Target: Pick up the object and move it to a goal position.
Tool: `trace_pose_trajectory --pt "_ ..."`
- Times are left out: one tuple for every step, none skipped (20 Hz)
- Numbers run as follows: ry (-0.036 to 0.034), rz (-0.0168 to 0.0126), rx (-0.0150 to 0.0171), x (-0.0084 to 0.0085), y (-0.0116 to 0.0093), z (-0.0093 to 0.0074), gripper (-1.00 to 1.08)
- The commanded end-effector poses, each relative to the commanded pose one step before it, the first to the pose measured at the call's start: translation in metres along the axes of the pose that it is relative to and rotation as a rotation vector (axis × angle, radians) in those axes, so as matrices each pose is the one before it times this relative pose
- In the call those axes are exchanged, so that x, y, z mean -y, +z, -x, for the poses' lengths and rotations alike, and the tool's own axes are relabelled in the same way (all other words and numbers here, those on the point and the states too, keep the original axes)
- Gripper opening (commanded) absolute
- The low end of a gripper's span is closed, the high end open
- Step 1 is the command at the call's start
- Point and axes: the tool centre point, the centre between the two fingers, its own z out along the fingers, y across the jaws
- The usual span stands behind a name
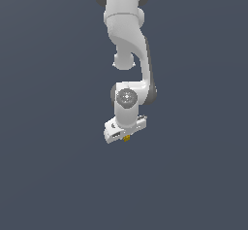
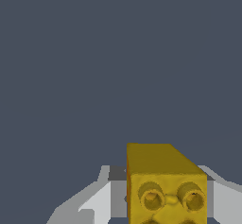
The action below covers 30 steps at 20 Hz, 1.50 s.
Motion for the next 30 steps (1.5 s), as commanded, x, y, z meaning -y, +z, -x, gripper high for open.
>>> trace_pose_trajectory --pt "-0.00070 -0.00013 -0.00032 0.00040 0.00026 -0.00031 -1.00" --pt "0.00000 0.00000 0.00000 0.00000 0.00000 0.00000 -1.00" --pt "0.00000 0.00000 0.00000 0.00000 0.00000 0.00000 -1.00" --pt "0.00000 0.00000 0.00000 0.00001 -0.00027 0.00017 -1.00" --pt "0.00000 0.00000 0.00000 -0.00003 -0.00031 -0.00001 -1.00" --pt "0.00000 0.00000 0.00000 -0.00008 -0.00093 -0.00002 -1.00" --pt "0.00000 0.00000 0.00000 -0.00013 -0.00156 -0.00003 -1.00" --pt "0.00000 0.00000 0.00000 -0.00018 -0.00219 -0.00004 -1.00" --pt "0.00000 0.00000 0.00000 -0.00023 -0.00282 -0.00005 -1.00" --pt "0.00000 0.00000 0.00000 -0.00028 -0.00347 -0.00007 -1.00" --pt "0.00000 0.00000 0.00000 -0.00033 -0.00413 -0.00008 -1.00" --pt "0.00000 0.00000 0.00000 -0.00039 -0.00481 -0.00010 -1.00" --pt "0.00000 0.00000 0.00000 -0.00044 -0.00551 -0.00011 -1.00" --pt "0.00000 0.00000 0.00000 -0.00050 -0.00621 -0.00013 -1.00" --pt "0.00000 0.00000 0.00000 -0.00055 -0.00688 -0.00015 -1.00" --pt "0.00000 0.00000 0.00000 -0.00061 -0.00753 -0.00016 -1.00" --pt "0.00000 0.00000 0.00000 -0.00065 -0.00815 -0.00018 -1.00" --pt "-0.00037 0.00009 0.00030 -0.00047 -0.00859 -0.00032 -1.00" --pt "0.00000 0.00000 0.00000 -0.00075 -0.00931 -0.00022 -1.00" --pt "0.00000 0.00000 0.00000 -0.00079 -0.00985 -0.00024 -1.00" --pt "0.00000 0.00000 0.00000 -0.00083 -0.01037 -0.00026 -1.00" --pt "0.00000 0.00000 0.00000 -0.00087 -0.01087 -0.00029 -1.00" --pt "0.00000 0.00000 0.00000 -0.00091 -0.01134 -0.00031 -1.00" --pt "0.00000 0.00000 0.00000 -0.00094 -0.01171 -0.00034 -1.00" --pt "0.00000 0.00000 0.00000 -0.00095 -0.01191 -0.00036 -1.00" --pt "-0.00053 -0.00038 -0.00024 -0.00071 -0.01206 -0.00048 -1.00" --pt "0.00000 0.00000 0.00000 -0.00097 -0.01207 -0.00039 -1.00" --pt "0.00000 0.00000 0.00000 -0.00098 -0.01208 -0.00041 -1.00" --pt "0.00000 0.00000 0.00000 -0.00098 -0.01205 -0.00042 -1.00" --pt "0.00000 0.00000 0.00000 -0.00097 -0.01188 -0.00043 -1.00"
